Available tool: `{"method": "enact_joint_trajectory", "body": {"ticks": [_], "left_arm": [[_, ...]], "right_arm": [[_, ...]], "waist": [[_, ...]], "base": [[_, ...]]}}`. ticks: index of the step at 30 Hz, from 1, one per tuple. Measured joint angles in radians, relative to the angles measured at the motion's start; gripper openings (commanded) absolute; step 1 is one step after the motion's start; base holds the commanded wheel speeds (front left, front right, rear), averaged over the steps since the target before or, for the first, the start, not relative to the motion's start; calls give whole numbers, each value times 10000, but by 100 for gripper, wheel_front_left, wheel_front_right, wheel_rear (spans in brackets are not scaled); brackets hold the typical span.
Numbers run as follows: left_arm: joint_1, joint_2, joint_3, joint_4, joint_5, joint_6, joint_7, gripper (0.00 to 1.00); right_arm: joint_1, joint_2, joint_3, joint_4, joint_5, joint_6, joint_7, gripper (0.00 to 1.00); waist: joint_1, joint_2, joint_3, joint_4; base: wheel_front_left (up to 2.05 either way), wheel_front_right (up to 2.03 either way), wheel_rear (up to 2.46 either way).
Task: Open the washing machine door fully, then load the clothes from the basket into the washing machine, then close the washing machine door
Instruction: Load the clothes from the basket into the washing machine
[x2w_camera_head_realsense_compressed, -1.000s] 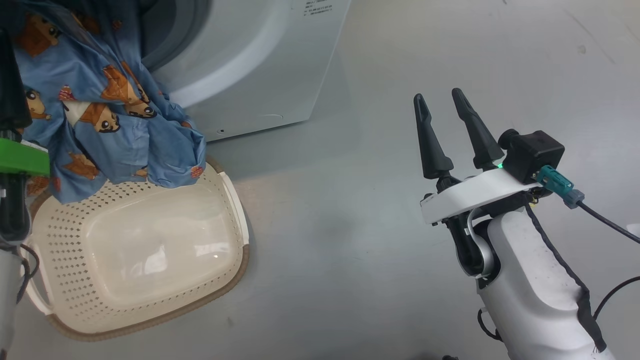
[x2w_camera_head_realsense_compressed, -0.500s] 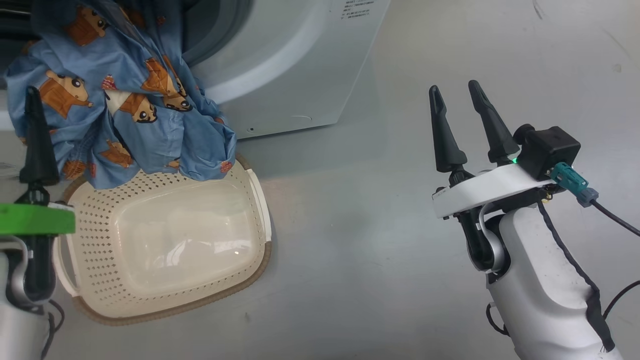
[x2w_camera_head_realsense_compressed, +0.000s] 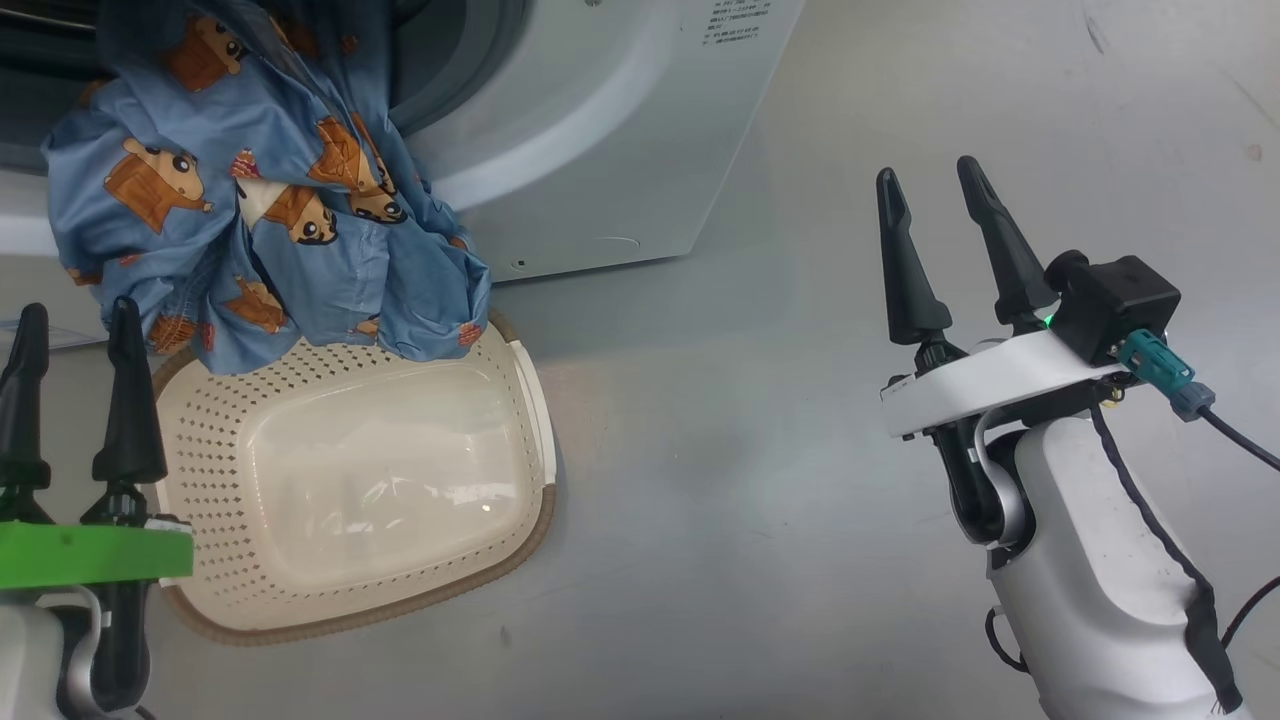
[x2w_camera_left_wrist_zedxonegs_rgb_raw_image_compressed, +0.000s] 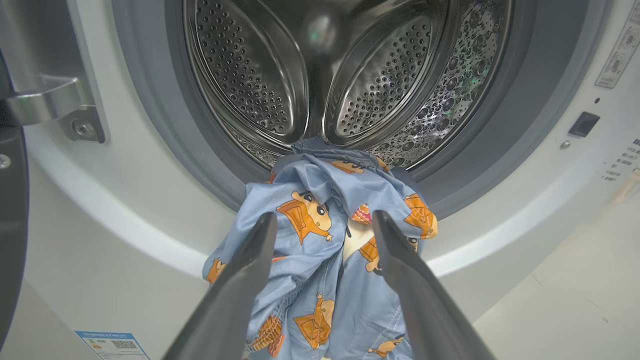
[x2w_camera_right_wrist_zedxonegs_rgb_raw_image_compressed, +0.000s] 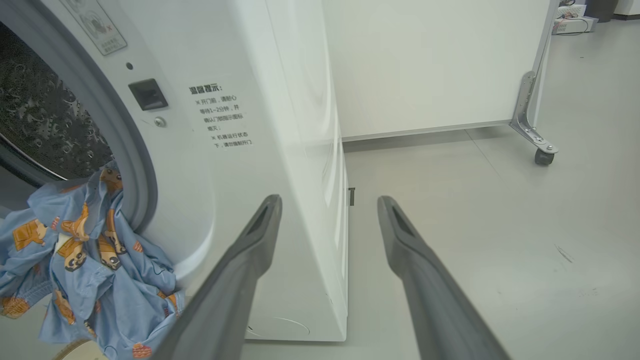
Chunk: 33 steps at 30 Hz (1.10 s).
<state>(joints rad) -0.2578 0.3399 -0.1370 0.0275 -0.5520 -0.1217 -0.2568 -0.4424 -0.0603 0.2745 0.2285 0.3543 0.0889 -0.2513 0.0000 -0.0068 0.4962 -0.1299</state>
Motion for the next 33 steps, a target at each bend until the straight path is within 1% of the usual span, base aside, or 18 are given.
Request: {"method": "enact_joint_trajectory", "body": {"ticks": [9, 15, 20, 24, 29, 33], "left_arm": [[422, -192, 77, -581, 265, 0, 0, 100], [593, -205, 134, -704, 351, 0, 0, 100], [781, -234, 203, -763, 426, 0, 0, 100], [851, -221, 40, -654, 426, 0, 0, 100], [993, -71, -274, -410, 424, 0, 0, 100], [969, 263, -769, 88, 445, -2, 29, 100]], "right_arm": [[133, 4, -52, 6, -123, 82, 0, 100], [146, 4, -46, 36, -192, 88, 0, 100], [192, 6, -33, 82, -198, 163, 0, 100], [247, 8, -10, 119, -199, 173, 0, 100], [260, 12, 77, 196, -198, 176, 0, 100], [270, 13, 150, 307, -198, 247, 0, 100]], "waist": [[0, 0, 6, 61], [0, 0, 18, 50], [0, 0, 24, 31], [0, 0, 24, 14], [0, 0, 25, -40], [0, 0, 47, -101]], "base": [[0, 0, 0], [0, 0, 0], [0, 0, 0], [0, 0, 0], [0, 0, 0], [0, 0, 0]]}}
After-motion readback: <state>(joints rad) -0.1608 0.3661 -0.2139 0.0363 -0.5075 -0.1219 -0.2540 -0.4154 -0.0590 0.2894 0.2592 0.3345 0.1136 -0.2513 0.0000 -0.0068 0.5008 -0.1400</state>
